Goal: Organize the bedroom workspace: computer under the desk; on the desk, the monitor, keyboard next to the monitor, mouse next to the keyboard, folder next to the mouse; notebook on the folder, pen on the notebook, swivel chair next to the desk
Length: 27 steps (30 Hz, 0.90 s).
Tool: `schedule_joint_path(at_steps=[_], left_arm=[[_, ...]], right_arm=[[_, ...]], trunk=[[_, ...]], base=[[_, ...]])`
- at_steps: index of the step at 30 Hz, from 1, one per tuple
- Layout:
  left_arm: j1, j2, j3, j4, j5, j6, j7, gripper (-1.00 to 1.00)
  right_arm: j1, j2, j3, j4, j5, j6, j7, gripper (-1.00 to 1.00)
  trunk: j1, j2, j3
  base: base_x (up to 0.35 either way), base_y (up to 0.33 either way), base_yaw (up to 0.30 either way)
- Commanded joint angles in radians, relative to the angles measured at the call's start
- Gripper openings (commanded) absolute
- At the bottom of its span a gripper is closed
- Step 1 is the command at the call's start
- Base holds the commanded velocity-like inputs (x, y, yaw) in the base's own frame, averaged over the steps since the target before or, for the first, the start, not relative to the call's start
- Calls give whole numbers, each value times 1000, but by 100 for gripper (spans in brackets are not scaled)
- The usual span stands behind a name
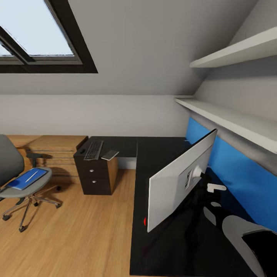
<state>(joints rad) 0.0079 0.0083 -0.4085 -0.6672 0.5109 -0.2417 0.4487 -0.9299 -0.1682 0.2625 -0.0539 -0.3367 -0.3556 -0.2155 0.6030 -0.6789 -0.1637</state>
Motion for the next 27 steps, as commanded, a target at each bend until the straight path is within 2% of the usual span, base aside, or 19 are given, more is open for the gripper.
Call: schedule_joint_path(at_steps=[1,17,27], left_arm=[[0,1,-5,-2,10,-5,5,100],[0,1,-4,-2,10,-5,6,100],[0,1,-4,-2,11,-2,6,100]], right_arm=[[0,-1,29,3,-27,-6,-5,-100],[0,-1,29,3,-27,-6,-6,-100],[-1,-1,29,2,-27,-7,-7,-100]], trunk=[[0,-1,-2],[0,-1,-2],[0,-1,-2]], base=[[7,-185,0],[31,-253,0],[0,-39,0]])
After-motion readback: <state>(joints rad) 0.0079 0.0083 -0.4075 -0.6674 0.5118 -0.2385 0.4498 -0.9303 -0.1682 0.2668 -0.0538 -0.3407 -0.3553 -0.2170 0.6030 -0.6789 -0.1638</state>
